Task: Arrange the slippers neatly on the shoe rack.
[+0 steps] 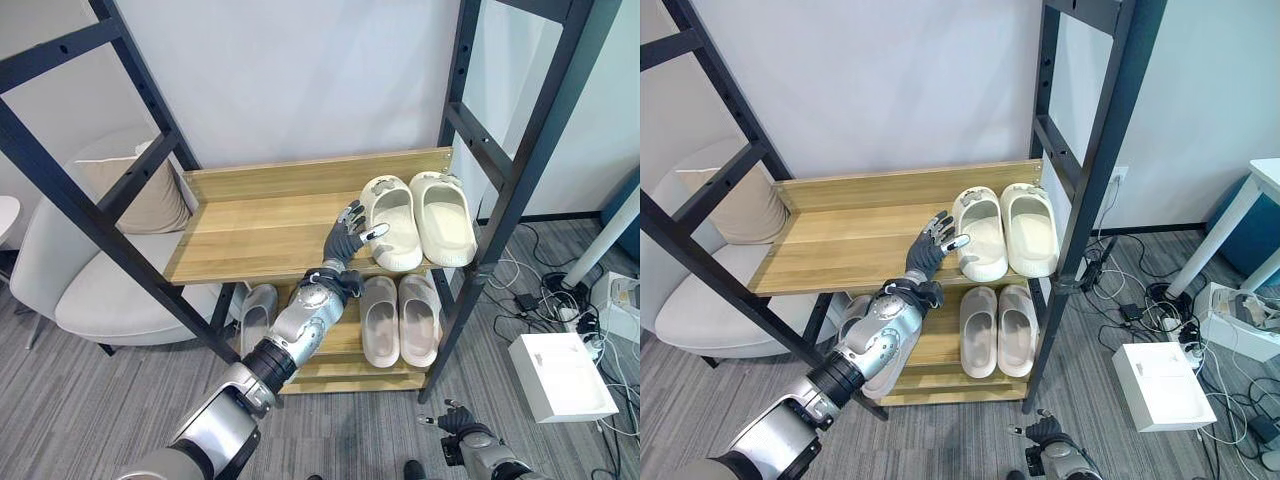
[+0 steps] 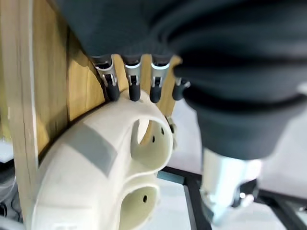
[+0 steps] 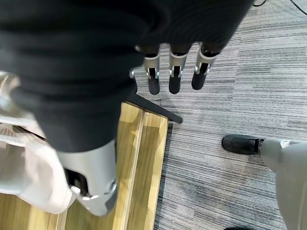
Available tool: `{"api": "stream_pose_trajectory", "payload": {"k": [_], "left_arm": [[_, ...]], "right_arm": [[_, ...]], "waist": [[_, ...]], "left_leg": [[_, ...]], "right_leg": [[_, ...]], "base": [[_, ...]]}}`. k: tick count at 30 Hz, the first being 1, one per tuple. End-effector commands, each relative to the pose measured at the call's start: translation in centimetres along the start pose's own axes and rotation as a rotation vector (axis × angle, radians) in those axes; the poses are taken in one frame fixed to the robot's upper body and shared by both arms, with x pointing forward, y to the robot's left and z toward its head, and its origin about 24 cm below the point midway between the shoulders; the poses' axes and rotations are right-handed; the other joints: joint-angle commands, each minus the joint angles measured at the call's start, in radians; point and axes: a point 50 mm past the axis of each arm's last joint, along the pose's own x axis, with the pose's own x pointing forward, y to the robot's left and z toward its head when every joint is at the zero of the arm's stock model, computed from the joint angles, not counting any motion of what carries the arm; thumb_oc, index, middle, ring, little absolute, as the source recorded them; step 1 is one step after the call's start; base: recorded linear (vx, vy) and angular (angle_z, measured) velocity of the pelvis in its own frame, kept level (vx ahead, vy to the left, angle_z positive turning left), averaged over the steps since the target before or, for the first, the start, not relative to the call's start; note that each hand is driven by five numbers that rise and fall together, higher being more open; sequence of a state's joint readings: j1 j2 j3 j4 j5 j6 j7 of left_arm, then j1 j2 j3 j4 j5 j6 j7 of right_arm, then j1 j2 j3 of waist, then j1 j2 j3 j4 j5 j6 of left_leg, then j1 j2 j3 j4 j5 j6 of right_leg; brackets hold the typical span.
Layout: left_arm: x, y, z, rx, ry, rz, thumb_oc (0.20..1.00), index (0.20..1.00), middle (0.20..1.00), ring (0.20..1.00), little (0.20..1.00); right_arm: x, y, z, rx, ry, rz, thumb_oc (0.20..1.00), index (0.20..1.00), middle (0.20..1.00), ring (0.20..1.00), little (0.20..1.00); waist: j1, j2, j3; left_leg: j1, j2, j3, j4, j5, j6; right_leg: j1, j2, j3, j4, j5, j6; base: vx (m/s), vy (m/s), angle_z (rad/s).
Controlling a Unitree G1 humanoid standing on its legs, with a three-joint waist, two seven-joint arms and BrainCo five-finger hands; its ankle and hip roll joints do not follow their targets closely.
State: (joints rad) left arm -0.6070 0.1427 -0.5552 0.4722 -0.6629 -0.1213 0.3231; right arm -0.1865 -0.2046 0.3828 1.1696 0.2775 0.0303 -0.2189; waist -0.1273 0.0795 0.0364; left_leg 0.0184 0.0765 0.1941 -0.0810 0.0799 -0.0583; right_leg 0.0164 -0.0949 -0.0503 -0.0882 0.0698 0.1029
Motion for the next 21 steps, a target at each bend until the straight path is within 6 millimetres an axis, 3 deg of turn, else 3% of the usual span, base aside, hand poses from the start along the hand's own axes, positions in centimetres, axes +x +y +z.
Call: {"api": "stream_pose_trajectory", "payload": {"k": [1, 2, 4, 5, 7, 8, 10, 12, 14, 15, 17, 21], "left_arm": [[2.6, -0.9, 1.8, 0.123, -0.042, 0.056, 1.000, 1.000, 1.000, 1.000, 1.000], [3.3, 1.6, 3.8, 0.096, -0.103, 0.156, 1.000, 1.000, 1.000, 1.000, 1.000], [3.3, 2.0, 4.7, 0.059, -0.142, 0.170, 1.000, 1.000, 1.000, 1.000, 1.000], [2.8, 2.6, 8.3, -0.027, -0.298, 0.153, 1.000, 1.000, 1.000, 1.000, 1.000], [2.5, 2.5, 9.0, -0.068, -0.330, 0.141, 1.000, 1.000, 1.000, 1.000, 1.000], [1.7, 2.0, 11.4, -0.132, -0.445, 0.092, 1.000, 1.000, 1.000, 1.000, 1.000], [1.1, 1.5, 12.4, -0.179, -0.496, 0.057, 1.000, 1.000, 1.000, 1.000, 1.000], [-0.7, 0.0, 14.7, -0.218, -0.621, -0.049, 1.000, 1.000, 1.000, 1.000, 1.000], [-1.1, -0.5, 15.2, -0.216, -0.650, -0.083, 1.000, 1.000, 1.000, 1.000, 1.000], [-2.5, -1.6, 16.5, -0.238, -0.721, -0.190, 1.000, 1.000, 1.000, 1.000, 1.000], [-2.9, -1.8, 16.7, -0.234, -0.736, -0.215, 1.000, 1.000, 1.000, 1.000, 1.000], [-7.4, -4.8, 17.6, -0.180, -0.810, -0.597, 1.000, 1.000, 1.000, 1.000, 1.000]], "right_arm": [[0.4, -0.2, 3.7, -0.002, -0.092, -0.031, 1.000, 1.000, 1.000, 1.000, 1.000], [0.5, -0.6, 3.8, 0.007, -0.095, -0.044, 1.000, 1.000, 1.000, 1.000, 1.000], [0.5, -0.9, 3.7, 0.008, -0.095, -0.051, 1.000, 1.000, 1.000, 1.000, 1.000], [0.5, -1.2, 3.0, 0.014, -0.085, -0.050, 1.000, 1.000, 1.000, 1.000, 1.000], [0.5, -1.2, 2.6, 0.013, -0.076, -0.046, 1.000, 1.000, 1.000, 1.000, 1.000], [0.4, -1.3, 1.6, 0.009, -0.053, -0.038, 1.000, 1.000, 1.000, 1.000, 1.000], [0.4, -1.4, 1.1, 0.013, -0.039, -0.039, 1.000, 1.000, 1.000, 1.000, 1.000], [0.3, -1.4, 0.3, 0.019, -0.020, -0.031, 1.000, 1.000, 1.000, 1.000, 1.000], [0.3, -1.3, 0.1, 0.020, -0.016, -0.027, 1.000, 1.000, 1.000, 1.000, 1.000], [0.2, -1.2, -0.1, 0.029, -0.012, -0.019, 1.000, 1.000, 1.000, 1.000, 1.000], [0.2, -1.1, -0.2, 0.034, -0.009, -0.012, 1.000, 1.000, 1.000, 1.000, 1.000], [0.2, -0.6, -0.1, 0.048, -0.004, 0.022, 1.000, 1.000, 1.000, 1.000, 1.000]], "waist": [[-0.019, -0.033, 0.014], [-0.018, -0.036, 0.010], [-0.018, -0.038, 0.010], [-0.016, -0.042, 0.005], [-0.015, -0.045, 0.003], [-0.013, -0.049, 0.001], [-0.012, -0.051, 0.001], [-0.007, -0.058, -0.003], [-0.006, -0.059, -0.003], [-0.002, -0.064, -0.004], [0.001, -0.066, -0.005], [0.025, -0.078, -0.002]], "left_leg": [[0.046, 0.030, -0.051, -0.006, -0.052, -0.038], [0.046, 0.030, -0.050, -0.006, -0.051, -0.041], [0.046, 0.030, -0.050, -0.006, -0.052, -0.042], [0.045, 0.029, -0.049, -0.006, -0.054, -0.042], [0.045, 0.029, -0.048, -0.006, -0.055, -0.043], [0.045, 0.029, -0.049, -0.006, -0.059, -0.042], [0.046, 0.029, -0.050, -0.006, -0.061, -0.041], [0.046, 0.030, -0.051, -0.006, -0.064, -0.040], [0.046, 0.030, -0.052, -0.006, -0.065, -0.039], [0.046, 0.030, -0.052, -0.006, -0.067, -0.038], [0.046, 0.030, -0.053, -0.006, -0.068, -0.038], [0.046, 0.029, -0.060, -0.006, -0.075, -0.034]], "right_leg": [[0.023, -0.026, -0.048, 0.001, -0.065, 0.038], [0.023, -0.025, -0.049, 0.001, -0.063, 0.040], [0.023, -0.025, -0.050, 0.001, -0.063, 0.040], [0.021, -0.026, -0.049, 0.001, -0.061, 0.041], [0.020, -0.026, -0.049, 0.001, -0.060, 0.042], [0.020, -0.027, -0.049, 0.001, -0.059, 0.043], [0.021, -0.028, -0.050, 0.001, -0.059, 0.043], [0.022, -0.028, -0.051, 0.001, -0.060, 0.045], [0.022, -0.028, -0.052, 0.001, -0.060, 0.045], [0.022, -0.029, -0.054, 0.001, -0.061, 0.046], [0.023, -0.029, -0.054, 0.001, -0.061, 0.046], [0.025, -0.032, -0.056, 0.001, -0.062, 0.048]], "base": [[0.00, 0.000, 0.00], [0.00, 0.000, 0.00], [0.00, -0.007, -0.04], [0.00, -0.004, -0.05], [0.00, 0.000, -0.02], [0.00, 0.000, 0.00], [0.00, 0.000, 0.00], [0.00, 0.000, 0.00], [0.00, 0.000, 0.00], [0.00, 0.000, 0.00], [0.00, 0.000, 0.00], [0.00, 0.010, 0.02]]}}
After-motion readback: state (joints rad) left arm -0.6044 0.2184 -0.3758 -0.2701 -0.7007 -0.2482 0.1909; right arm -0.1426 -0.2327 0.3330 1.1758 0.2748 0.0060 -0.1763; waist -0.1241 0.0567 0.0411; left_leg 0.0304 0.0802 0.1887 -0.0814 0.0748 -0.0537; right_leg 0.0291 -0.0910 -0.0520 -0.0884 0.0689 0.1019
